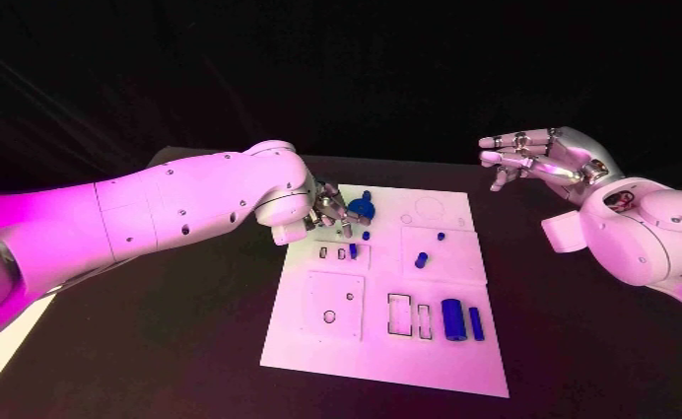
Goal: Assemble the parts on the task board
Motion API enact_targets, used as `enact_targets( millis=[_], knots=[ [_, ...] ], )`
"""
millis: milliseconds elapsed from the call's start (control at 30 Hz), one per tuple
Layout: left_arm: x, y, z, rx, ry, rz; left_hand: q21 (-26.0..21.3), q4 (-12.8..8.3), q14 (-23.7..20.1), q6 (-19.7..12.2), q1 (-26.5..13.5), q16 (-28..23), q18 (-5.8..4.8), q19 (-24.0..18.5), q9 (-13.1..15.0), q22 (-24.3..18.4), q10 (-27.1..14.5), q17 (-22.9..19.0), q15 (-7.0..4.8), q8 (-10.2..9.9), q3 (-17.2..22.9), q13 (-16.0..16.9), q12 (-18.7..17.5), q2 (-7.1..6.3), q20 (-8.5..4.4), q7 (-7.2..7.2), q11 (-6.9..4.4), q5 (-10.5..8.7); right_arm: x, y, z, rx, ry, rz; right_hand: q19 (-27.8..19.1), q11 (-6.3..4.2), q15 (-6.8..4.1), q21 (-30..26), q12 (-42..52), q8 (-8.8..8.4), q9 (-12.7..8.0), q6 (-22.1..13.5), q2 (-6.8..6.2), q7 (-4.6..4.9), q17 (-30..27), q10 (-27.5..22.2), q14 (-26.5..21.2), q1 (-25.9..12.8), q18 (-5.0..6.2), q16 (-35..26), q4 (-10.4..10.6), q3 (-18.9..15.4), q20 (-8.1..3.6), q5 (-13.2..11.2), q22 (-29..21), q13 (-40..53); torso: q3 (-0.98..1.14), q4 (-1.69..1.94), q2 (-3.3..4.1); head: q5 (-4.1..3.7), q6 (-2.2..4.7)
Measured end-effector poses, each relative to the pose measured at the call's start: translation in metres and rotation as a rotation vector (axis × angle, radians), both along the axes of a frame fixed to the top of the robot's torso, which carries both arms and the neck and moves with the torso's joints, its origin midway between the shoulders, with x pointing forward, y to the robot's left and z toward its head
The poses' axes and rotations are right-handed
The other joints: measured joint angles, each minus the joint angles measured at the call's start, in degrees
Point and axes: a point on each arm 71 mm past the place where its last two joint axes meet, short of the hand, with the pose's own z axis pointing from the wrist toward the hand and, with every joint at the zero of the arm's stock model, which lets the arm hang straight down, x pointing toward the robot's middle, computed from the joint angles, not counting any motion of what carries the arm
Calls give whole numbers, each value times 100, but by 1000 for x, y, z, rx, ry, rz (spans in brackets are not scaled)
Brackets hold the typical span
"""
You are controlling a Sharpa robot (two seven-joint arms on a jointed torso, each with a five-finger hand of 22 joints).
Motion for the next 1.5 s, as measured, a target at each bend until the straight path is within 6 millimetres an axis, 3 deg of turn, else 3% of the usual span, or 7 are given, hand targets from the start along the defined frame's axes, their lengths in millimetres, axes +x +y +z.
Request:
enact_targets(
  millis=[100,233,400,667,1500],
  knots=[
    [2,-4,-2,22,11,-24,0,0,0,-19,-3,0,0,0,12,0,0,0,0,0,0,1,0,-3,0,-19,0,0,1,0,-1,10,1,-3,-308,79,151,-655,-336,-83,-5,11,-8,11,-660,80,-307,-7,0,-939,-62,210,135,0,-421,-452,-1,-3,4,0,-5],
    [4,-10,-3,44,22,-53,0,0,0,-20,-42,0,0,0,28,0,0,0,0,0,0,0,0,-42,0,-20,0,0,2,1,-1,21,2,-4,-130,138,268,-1406,-725,-170,-5,39,-125,24,-1569,287,-89,-125,0,-1849,-130,532,283,0,-1011,-1102,0,-10,10,8,-12],
    [4,-11,-5,66,32,-80,0,16,0,-20,-101,0,0,0,85,-1,0,-1,0,63,-16,18,0,-56,0,-20,0,0,4,-1,-3,30,3,-11,203,153,285,-1873,-915,-170,-5,40,-221,23,-2187,440,217,-221,0,-2317,-144,741,295,0,-1412,-1495,3,-15,16,10,-33],
    [3,-12,-5,89,36,-104,0,16,-12,12,-123,0,0,0,208,-1,-1,-1,-11,192,-16,32,33,-78,0,-53,0,0,7,-5,-5,37,2,-23,309,158,276,-2001,-950,-170,-4,40,-242,23,-2385,446,289,-242,-1,-2403,-146,781,290,0,-1541,-1507,2,-7,18,2,-63],
    [4,-1,-4,108,37,-102,28,15,0,12,-167,0,0,0,331,-2,30,-1,-40,291,-16,-14,33,-78,0,-52,-31,0,8,-4,-14,41,21,-22,369,159,297,-2110,-981,-170,-4,-3,-279,63,-2518,445,309,-279,-1,-2438,-130,796,311,-49,-1633,-1506,0,-3,19,18,-89]
  ],
)
